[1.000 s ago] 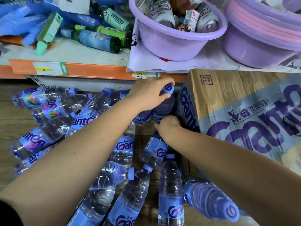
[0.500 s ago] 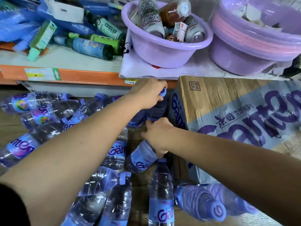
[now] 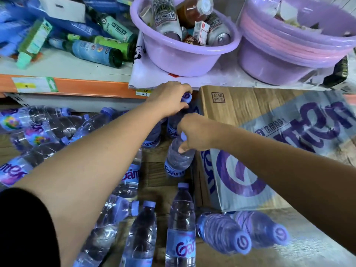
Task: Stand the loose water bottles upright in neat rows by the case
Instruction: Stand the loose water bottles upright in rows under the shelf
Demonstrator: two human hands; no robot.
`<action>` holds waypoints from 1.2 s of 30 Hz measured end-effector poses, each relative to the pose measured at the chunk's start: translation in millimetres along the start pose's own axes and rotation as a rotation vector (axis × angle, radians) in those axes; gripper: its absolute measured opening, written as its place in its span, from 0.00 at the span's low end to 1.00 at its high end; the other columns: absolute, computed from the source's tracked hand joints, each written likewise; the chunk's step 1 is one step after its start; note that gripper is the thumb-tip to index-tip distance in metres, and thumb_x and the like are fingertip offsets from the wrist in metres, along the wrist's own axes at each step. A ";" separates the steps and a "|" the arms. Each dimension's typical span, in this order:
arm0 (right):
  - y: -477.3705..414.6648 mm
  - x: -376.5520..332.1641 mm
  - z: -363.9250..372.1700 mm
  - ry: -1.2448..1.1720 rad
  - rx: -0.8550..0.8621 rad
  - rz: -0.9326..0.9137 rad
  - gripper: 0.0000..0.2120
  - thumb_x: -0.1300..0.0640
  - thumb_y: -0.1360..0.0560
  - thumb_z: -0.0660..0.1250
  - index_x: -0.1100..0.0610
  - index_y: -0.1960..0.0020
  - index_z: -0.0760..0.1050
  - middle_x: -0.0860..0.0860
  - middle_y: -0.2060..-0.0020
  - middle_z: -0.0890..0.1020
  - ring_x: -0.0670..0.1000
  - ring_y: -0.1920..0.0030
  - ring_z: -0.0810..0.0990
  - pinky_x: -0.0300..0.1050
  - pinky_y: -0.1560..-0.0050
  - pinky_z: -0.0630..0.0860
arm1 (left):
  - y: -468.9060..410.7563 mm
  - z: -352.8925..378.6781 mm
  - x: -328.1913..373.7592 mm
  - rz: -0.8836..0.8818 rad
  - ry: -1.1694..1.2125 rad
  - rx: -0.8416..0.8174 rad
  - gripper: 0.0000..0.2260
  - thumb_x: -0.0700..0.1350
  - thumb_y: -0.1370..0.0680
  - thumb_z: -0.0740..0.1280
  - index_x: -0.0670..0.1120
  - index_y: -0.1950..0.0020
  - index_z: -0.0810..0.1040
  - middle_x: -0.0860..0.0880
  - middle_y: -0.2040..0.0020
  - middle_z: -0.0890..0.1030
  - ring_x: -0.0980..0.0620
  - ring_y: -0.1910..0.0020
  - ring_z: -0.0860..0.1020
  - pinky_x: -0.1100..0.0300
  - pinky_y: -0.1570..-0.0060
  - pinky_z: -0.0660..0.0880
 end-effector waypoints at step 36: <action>-4.3 14.7 -11.9 -0.138 0.307 0.165 0.11 0.61 0.27 0.64 0.54 0.45 0.76 0.56 0.45 0.73 0.57 0.52 0.76 0.47 0.55 0.74 | 60.5 2.4 -48.4 -0.203 0.258 0.035 0.27 0.44 0.30 0.73 0.48 0.33 0.70 0.42 0.39 0.77 0.41 0.42 0.75 0.54 0.45 0.73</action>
Point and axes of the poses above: each hand's wrist, its own y-axis away from the middle knuckle, its own z-axis out of the palm, x = y × z, the point moved 5 cm from there along -y, towards the middle knuckle
